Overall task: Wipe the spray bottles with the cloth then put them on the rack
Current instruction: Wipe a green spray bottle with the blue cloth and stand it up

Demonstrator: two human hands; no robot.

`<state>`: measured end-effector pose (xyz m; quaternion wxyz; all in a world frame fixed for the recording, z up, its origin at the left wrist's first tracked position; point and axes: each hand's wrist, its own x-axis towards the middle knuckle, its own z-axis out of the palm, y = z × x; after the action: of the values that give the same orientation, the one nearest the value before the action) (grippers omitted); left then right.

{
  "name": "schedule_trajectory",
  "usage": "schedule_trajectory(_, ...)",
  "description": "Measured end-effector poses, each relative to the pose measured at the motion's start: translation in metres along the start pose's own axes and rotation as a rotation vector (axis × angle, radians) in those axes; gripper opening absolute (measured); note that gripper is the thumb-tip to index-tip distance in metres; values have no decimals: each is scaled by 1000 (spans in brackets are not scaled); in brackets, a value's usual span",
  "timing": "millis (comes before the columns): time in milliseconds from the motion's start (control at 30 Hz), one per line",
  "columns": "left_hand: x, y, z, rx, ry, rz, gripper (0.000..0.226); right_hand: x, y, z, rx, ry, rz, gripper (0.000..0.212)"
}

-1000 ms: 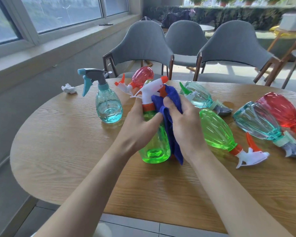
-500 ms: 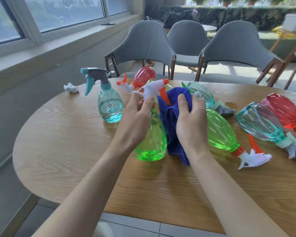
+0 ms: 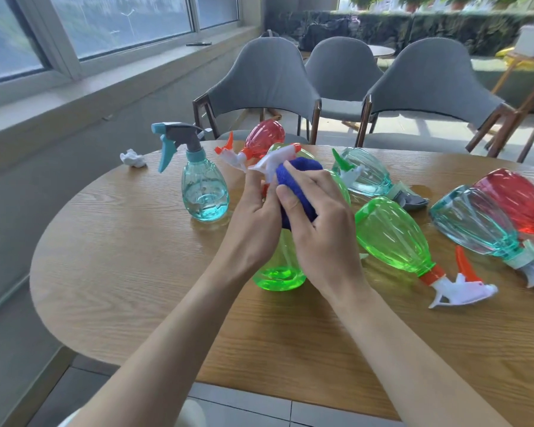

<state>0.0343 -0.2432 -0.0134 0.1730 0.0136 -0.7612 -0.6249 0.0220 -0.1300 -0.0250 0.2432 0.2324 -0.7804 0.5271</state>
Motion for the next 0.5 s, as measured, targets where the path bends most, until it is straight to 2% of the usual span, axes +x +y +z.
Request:
schedule_trajectory(133, 1, 1, 0, -7, -21, 25, 17, 0, -2, -2, 13, 62, 51, 38)
schedule_trajectory(300, -4, 0, 8, 146, -57, 108, 16, 5, 0, -3, -25, 84, 159, 44)
schedule_trajectory(500, 0, 1, 1, 149, 42, 60, 18, -2, -5, -3, -2, -7, 56, 39)
